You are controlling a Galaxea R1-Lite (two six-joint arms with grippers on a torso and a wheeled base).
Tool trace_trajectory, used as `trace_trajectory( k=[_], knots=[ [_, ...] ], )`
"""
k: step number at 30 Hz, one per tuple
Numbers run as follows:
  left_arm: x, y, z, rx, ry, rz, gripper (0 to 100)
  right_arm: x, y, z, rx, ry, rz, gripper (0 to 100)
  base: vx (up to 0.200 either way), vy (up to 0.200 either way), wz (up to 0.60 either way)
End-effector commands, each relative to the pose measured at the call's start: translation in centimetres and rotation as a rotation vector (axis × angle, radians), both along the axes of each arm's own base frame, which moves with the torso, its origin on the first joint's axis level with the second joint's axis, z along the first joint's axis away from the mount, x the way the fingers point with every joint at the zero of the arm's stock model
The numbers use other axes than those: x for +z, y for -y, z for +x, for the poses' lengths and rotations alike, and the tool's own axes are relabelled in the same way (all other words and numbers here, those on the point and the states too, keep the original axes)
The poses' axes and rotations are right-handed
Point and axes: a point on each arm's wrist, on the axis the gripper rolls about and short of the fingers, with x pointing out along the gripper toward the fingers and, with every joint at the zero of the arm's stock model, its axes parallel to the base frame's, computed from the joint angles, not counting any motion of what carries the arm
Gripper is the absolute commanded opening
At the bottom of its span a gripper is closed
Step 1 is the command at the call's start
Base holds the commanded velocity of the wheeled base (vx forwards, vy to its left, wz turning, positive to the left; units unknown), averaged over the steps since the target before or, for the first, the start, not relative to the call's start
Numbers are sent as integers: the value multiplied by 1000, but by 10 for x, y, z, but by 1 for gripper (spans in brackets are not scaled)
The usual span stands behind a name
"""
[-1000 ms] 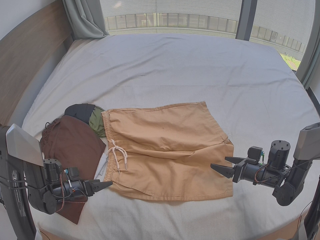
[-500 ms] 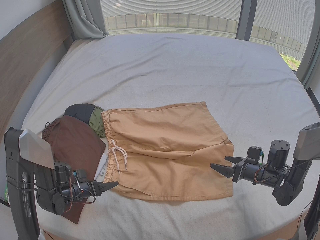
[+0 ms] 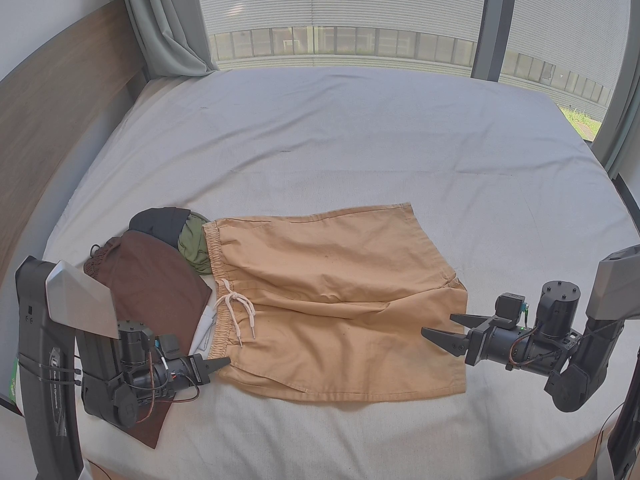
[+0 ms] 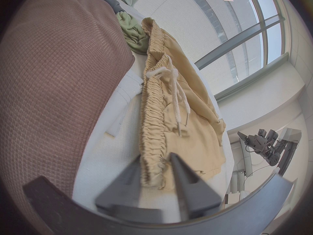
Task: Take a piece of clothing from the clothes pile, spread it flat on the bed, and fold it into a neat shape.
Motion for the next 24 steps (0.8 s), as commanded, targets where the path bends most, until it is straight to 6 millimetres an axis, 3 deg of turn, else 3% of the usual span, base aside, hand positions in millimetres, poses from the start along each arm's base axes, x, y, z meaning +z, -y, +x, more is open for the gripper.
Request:
trace_trajectory(
  k=[1,9,24],
  knots=[
    [0,0,1,-3,7,1,0,-3,2,-4,-2,-21,-7,100,0,0,0],
    [0,1,-1,-10,7,6,0,-24,10,-20,-14,-143,-46,100,0,0,0],
    [0,2,-4,-17,0,11,0,-58,35,-22,-95,-280,-106,100,0,0,0]
  ],
)
